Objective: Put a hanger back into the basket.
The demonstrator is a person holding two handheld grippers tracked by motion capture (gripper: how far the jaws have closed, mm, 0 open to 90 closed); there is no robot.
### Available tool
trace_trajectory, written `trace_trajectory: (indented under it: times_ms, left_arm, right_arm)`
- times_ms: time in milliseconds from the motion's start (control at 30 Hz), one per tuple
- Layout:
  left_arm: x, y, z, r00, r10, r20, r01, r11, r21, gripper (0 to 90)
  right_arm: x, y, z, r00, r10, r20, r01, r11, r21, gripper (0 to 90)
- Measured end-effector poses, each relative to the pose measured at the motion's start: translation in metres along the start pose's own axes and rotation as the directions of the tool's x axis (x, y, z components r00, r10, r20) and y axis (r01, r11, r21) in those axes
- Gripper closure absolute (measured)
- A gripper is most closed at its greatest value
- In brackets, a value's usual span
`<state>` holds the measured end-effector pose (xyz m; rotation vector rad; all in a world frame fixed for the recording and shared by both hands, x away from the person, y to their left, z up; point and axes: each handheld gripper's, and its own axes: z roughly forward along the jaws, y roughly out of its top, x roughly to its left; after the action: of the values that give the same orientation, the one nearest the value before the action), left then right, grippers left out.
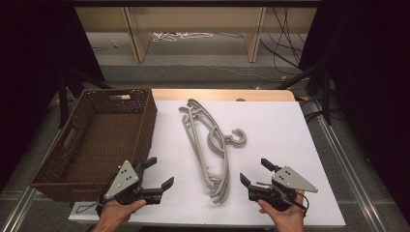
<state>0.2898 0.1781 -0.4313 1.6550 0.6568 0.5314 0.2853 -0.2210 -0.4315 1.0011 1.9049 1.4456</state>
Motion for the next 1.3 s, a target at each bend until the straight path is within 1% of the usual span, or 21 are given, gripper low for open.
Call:
trace_trajectory:
  times_ms: [100, 233, 333, 433, 467, 500, 533, 767, 800, 867, 900, 933, 967, 1000, 1033, 1100, 1133, 1200, 1233, 1267, 1300]
  left_arm:
    - [-0.001, 0.0, -0.001, 1.0, 0.0, -0.006, 0.0, 0.9999, 0.014, 15.6]
    - [-0.001, 0.0, 0.0, 1.0, -0.002, -0.007, 0.002, 0.9999, 0.013, 15.6]
    - [0.0, 0.0, 0.0, 1.0, 0.007, -0.005, -0.007, 0.9998, 0.017, 15.6]
    - [-0.001, 0.0, 0.0, 1.0, 0.0, -0.004, 0.001, 0.9999, 0.012, 15.7]
    - [-0.001, 0.0, 0.0, 1.0, 0.0, -0.003, 0.0, 0.9999, 0.013, 15.7]
    - [-0.002, 0.0, 0.0, 0.9998, -0.016, -0.006, 0.016, 0.9998, 0.014, 15.7]
    - [-0.001, 0.0, 0.0, 1.0, 0.002, -0.004, -0.002, 0.9999, 0.012, 15.6]
    - [-0.001, 0.0, 0.0, 1.0, 0.003, -0.004, -0.003, 0.9999, 0.014, 15.7]
    - [-0.002, 0.0, 0.0, 1.0, 0.005, -0.002, -0.005, 0.9998, 0.017, 15.7]
    - [-0.002, 0.0, 0.001, 1.0, 0.002, -0.002, -0.002, 0.9998, 0.019, 15.7]
    - [-0.002, 0.0, 0.001, 0.9999, 0.012, -0.002, -0.012, 0.9997, 0.02, 15.8]
    - [-0.001, 0.0, 0.002, 0.9999, 0.014, 0.004, -0.014, 0.9999, 0.008, 15.8]
    - [-0.002, 0.0, 0.001, 0.9999, 0.011, -0.004, -0.011, 0.9997, 0.022, 15.8]
    - [-0.002, 0.0, 0.001, 0.9999, 0.011, -0.004, -0.011, 0.9997, 0.022, 15.8]
    - [-0.002, -0.001, 0.002, 1.0, 0.008, -0.005, -0.008, 0.9996, 0.026, 15.8]
    - [-0.002, -0.001, 0.002, 1.0, 0.006, -0.006, -0.006, 0.9997, 0.024, 15.8]
    - [-0.002, -0.001, 0.002, 1.0, 0.007, -0.005, -0.006, 0.9997, 0.023, 15.8]
    - [-0.002, -0.001, 0.002, 1.0, 0.005, 0.001, -0.005, 0.9997, 0.025, 15.8]
    - [-0.003, -0.001, 0.002, 1.0, 0.001, 0.0, -0.001, 0.9997, 0.025, 15.8]
    - [-0.002, -0.001, 0.002, 1.0, 0.008, -0.002, -0.008, 0.9997, 0.023, 15.8]
    - [-0.002, -0.001, 0.002, 1.0, 0.008, -0.002, -0.008, 0.9997, 0.023, 15.8]
  right_arm:
    - [0.0, -0.001, 0.002, 1.0, 0.001, -0.003, -0.001, 1.0, 0.014, 16.1]
    - [-0.002, -0.001, 0.002, 1.0, 0.001, 0.008, -0.001, 0.999, 0.032, 16.4]
    - [-0.005, -0.002, 0.001, 0.9994, 0.029, 0.017, -0.029, 0.999, 0.039, 16.9]
    - [-0.006, -0.002, 0.0, 0.9996, 0.021, 0.02, -0.022, 0.999, 0.049, 18.1]
    - [-0.007, -0.002, 0.001, 0.9996, 0.022, 0.016, -0.023, 0.999, 0.039, 18.7]
    - [-0.007, -0.002, 0.001, 0.9996, 0.017, 0.023, -0.018, 0.999, 0.037, 19.4]
    - [-0.008, -0.001, 0.001, 0.9998, 0.013, 0.017, -0.014, 0.999, 0.037, 19.5]
    - [-0.012, 0.003, 0.004, 0.9999, 0.01, 0.009, -0.011, 0.998, 0.061, 19.9]
    - [-0.014, 0.005, 0.009, 0.9999, 0.007, -0.009, -0.007, 0.995, 0.097, 20.8]
    - [-0.015, 0.005, 0.01, 0.9999, 0.0, -0.012, 0.001, 0.994, 0.107, 21.0]
    - [-0.019, 0.006, 0.017, 0.9999, 0.002, -0.017, 0.001, 0.991, 0.136, 21.5]
    - [-0.019, 0.006, 0.017, 0.9999, 0.002, -0.017, 0.001, 0.991, 0.136, 21.5]
    - [-0.021, 0.008, 0.021, 0.9999, -0.002, -0.011, 0.004, 0.985, 0.174, 21.8]
    - [-0.021, 0.008, 0.021, 0.9999, -0.002, -0.011, 0.004, 0.985, 0.174, 21.8]
    - [-0.023, 0.012, 0.027, 0.9998, 0.003, -0.02, 0.001, 0.979, 0.202, 23.0]
    - [-0.024, 0.014, 0.03, 0.9999, -0.005, -0.016, 0.008, 0.978, 0.207, 23.4]
    - [-0.024, 0.019, 0.039, 0.9995, 0.002, -0.033, 0.006, 0.974, 0.225, 25.0]
    - [-0.025, 0.023, 0.047, 0.999, -0.003, -0.043, 0.015, 0.965, 0.263, 26.6]
    - [-0.025, 0.023, 0.047, 0.999, -0.003, -0.043, 0.015, 0.965, 0.263, 26.6]
    - [-0.027, 0.025, 0.058, 0.9992, 0.005, -0.039, 0.007, 0.956, 0.294, 26.7]
    - [-0.027, 0.025, 0.058, 0.9992, 0.005, -0.039, 0.007, 0.956, 0.294, 26.7]
